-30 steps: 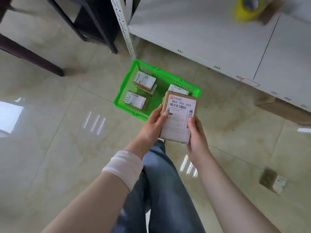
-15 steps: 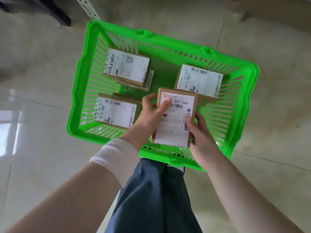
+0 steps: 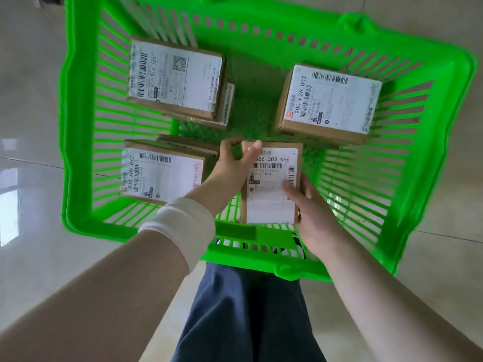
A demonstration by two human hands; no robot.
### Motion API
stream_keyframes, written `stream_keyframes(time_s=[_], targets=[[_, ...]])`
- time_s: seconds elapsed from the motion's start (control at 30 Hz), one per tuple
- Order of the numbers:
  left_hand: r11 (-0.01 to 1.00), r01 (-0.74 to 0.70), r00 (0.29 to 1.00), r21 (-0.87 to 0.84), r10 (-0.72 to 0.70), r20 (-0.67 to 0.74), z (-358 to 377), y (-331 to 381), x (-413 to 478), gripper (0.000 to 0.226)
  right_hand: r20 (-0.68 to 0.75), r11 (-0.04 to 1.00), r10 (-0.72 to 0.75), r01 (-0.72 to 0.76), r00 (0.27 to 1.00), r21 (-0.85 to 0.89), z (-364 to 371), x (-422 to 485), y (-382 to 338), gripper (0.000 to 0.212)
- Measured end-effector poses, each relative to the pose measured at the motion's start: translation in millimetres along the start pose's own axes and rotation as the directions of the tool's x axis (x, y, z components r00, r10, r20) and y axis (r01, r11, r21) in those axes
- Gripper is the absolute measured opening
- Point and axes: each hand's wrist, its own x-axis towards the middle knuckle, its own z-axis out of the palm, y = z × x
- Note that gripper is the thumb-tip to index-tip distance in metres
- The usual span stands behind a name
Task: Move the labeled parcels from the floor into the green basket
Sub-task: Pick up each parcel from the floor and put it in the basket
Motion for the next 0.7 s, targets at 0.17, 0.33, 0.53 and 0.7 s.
stream_keyframes(time_s=[0.17, 0.33, 0.53, 0.7], targets=[[0.999, 0.016, 0.998, -0.031, -0.014, 0.066, -4, 0, -10, 0.050, -0.042, 0.997, 0.020, -0.023, 0.999, -0.067, -3, -7, -6, 0.043], [0.990, 0.024, 0.997, -0.140, -0.013, 0.074, -7, -1, -23, 0.047, -0.171, 0.999, 0.023, -0.018, 0.985, 0.029, -3, -11, -5, 0.088], [0.981, 0.071, 0.997, -0.183, -0.064, 0.047, -7, -16, -37, 0.030, -0.308, 0.973, 0.062, 0.011, 0.949, 0.231, 0, -18, -5, 0.107], [0.992, 0.037, 0.999, 0.120, -0.040, 0.017, -4, -23, -39, 0.037, -0.392, 0.994, 0.019, 0.025, 0.920, 0.107, -8, -19, -8, 0.047]])
